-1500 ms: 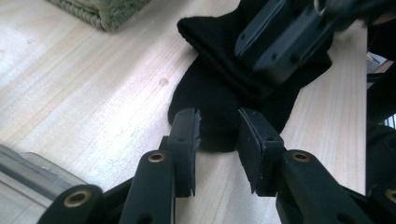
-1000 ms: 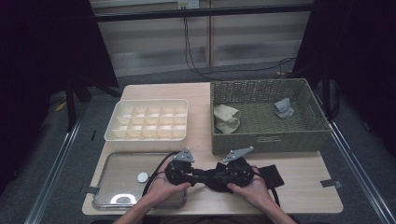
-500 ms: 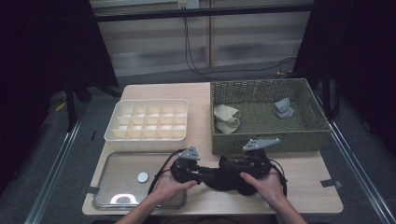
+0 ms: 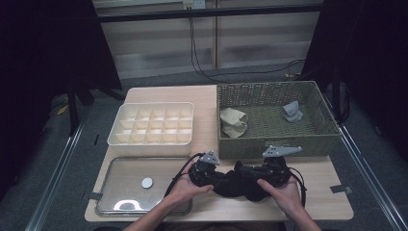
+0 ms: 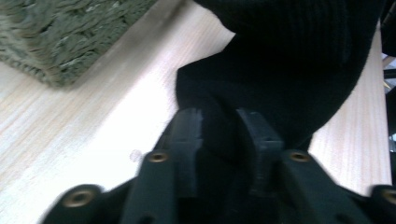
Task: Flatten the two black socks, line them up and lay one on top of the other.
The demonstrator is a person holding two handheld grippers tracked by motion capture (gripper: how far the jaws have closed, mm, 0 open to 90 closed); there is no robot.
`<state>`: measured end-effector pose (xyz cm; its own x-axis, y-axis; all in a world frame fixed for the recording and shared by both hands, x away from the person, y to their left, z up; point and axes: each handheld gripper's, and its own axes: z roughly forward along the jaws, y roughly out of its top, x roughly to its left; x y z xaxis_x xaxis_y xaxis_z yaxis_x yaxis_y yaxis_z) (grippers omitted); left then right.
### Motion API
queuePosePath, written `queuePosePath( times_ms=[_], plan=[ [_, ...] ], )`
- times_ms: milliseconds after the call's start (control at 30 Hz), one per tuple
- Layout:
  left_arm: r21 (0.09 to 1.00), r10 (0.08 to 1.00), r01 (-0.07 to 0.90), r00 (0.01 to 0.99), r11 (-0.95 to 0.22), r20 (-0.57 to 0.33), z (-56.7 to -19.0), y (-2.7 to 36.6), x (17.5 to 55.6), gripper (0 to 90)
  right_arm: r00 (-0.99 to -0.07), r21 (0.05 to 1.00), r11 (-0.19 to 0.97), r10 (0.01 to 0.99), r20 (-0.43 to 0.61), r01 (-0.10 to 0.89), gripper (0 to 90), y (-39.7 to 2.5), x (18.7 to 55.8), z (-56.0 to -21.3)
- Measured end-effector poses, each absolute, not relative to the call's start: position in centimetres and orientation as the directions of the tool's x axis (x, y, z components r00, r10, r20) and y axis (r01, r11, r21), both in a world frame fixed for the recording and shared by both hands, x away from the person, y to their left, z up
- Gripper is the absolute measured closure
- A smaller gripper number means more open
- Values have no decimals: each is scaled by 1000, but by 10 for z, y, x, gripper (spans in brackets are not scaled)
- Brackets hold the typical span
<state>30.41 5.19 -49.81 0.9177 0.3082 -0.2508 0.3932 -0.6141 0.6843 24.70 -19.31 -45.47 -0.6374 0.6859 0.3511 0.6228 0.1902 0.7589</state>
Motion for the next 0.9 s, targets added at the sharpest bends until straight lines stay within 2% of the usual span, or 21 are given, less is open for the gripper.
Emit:
queuePosePath(
  times_ms=[133,200,667,900],
  plan=[
    [677,302,386,921,-627,-246,-496,53,304,842,-625,764,165,692,361,624,856,-197,247,-454],
    [692,305,395,917,-605,-257,-495,54,303,875,-625,772,155,693,359,616,855,-199,246,-452],
    [794,333,372,915,-481,-227,-455,88,296,895,-584,820,51,727,361,570,857,-231,235,-434],
    [789,367,390,903,-474,-225,-458,110,295,895,-550,827,8,750,367,562,860,-250,228,-435]
  ],
)
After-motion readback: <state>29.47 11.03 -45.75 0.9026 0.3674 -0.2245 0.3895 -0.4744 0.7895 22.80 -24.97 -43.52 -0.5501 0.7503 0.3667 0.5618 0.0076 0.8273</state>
